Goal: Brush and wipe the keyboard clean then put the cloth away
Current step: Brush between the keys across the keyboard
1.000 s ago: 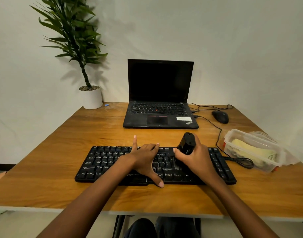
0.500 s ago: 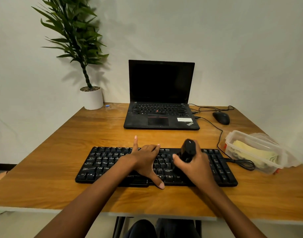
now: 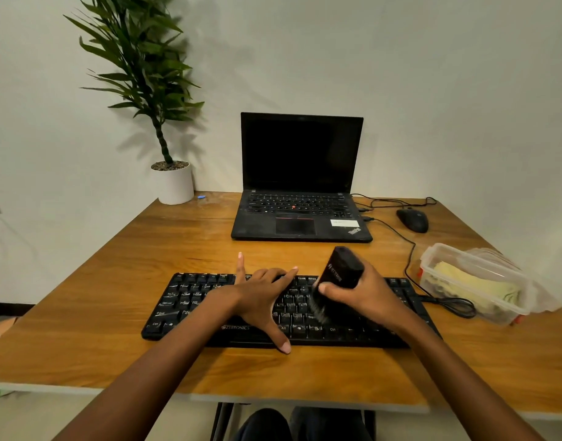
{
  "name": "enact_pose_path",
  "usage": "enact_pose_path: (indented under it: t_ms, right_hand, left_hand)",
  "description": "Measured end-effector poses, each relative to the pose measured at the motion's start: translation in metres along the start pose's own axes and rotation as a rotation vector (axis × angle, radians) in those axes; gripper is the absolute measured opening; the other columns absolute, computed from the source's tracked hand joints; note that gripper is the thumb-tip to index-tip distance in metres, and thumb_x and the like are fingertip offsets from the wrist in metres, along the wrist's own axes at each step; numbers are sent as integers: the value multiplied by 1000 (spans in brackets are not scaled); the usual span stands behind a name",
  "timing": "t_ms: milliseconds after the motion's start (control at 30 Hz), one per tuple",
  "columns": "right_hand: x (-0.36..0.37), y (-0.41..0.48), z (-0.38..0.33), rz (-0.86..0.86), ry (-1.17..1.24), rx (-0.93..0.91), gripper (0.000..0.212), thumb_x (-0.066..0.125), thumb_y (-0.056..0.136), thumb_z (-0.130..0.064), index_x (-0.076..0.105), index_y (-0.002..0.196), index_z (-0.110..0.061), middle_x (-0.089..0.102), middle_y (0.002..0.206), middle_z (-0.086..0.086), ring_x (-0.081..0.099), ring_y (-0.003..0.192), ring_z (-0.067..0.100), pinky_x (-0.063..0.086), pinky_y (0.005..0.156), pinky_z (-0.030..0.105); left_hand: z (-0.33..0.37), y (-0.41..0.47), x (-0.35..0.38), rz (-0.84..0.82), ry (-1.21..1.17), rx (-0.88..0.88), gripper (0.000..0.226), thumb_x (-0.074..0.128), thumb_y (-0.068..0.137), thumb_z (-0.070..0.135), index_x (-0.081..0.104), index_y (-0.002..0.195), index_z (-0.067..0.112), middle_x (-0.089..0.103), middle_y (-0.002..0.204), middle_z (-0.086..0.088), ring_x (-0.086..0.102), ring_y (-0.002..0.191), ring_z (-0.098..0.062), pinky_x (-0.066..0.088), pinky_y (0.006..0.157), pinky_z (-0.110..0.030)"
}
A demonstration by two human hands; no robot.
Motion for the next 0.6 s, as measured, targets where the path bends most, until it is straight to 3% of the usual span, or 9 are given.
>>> enact_pose_path:
  t_ms: [100, 167, 267, 333, 433, 600]
  right_hand:
    - [15, -5, 3, -228, -101, 7, 33, 70, 79, -10, 51, 95, -31, 64, 92, 2, 62, 85, 14, 51, 76, 25]
    - [13, -4, 0, -307, -168, 10, 30, 69, 77, -6, 53, 91, -27, 63, 85, 0, 61, 76, 11, 49, 69, 25]
    - [8, 6, -16, -307, -245, -67, 26, 70, 75, -6, 53, 86, -23, 58, 78, -3, 56, 69, 7, 45, 64, 25]
    - [15, 9, -19, -314, -177, -87, 29, 71, 76, -6, 54, 89, -25, 61, 83, 0, 59, 75, 12, 48, 68, 24]
    - [24, 3, -9, -381, -144, -46, 37, 70, 76, -2, 54, 89, -33, 63, 81, -7, 60, 76, 6, 48, 68, 17]
    - [15, 13, -17, -432, -276, -55, 27, 71, 72, 1, 56, 84, -18, 59, 79, -2, 56, 71, 5, 45, 65, 22]
  left_hand:
    - [1, 3, 0, -4, 17, -1, 134, 70, 62, 69, -28, 143, 27, -1, 158, -2, -3, 145, -25, -31, 91, -68]
    - [1, 4, 1, -15, 20, -5, 136, 70, 61, 70, -29, 143, 27, 1, 158, -2, -1, 145, -26, -28, 94, -69]
    - [1, 5, 0, -29, 22, -14, 136, 70, 61, 70, -31, 142, 28, 0, 158, -2, -1, 145, -27, -27, 94, -70]
    - [1, 5, 0, -35, 21, -18, 136, 70, 61, 70, -31, 141, 28, 0, 158, -2, -2, 145, -27, -27, 94, -70]
    - [0, 4, -1, -33, 11, -20, 135, 70, 63, 69, -31, 141, 28, -1, 158, -2, -4, 146, -26, -30, 92, -68]
    - [0, 3, -1, -36, -2, -22, 134, 70, 63, 68, -31, 142, 27, -2, 158, -2, -5, 146, -25, -32, 90, -66]
Point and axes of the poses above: each hand's wrist, its own y-axis towards the middle knuckle, its own x-axis out of the palm, z = x × y, the point moved 8 cm from there along y, towards the middle knuckle
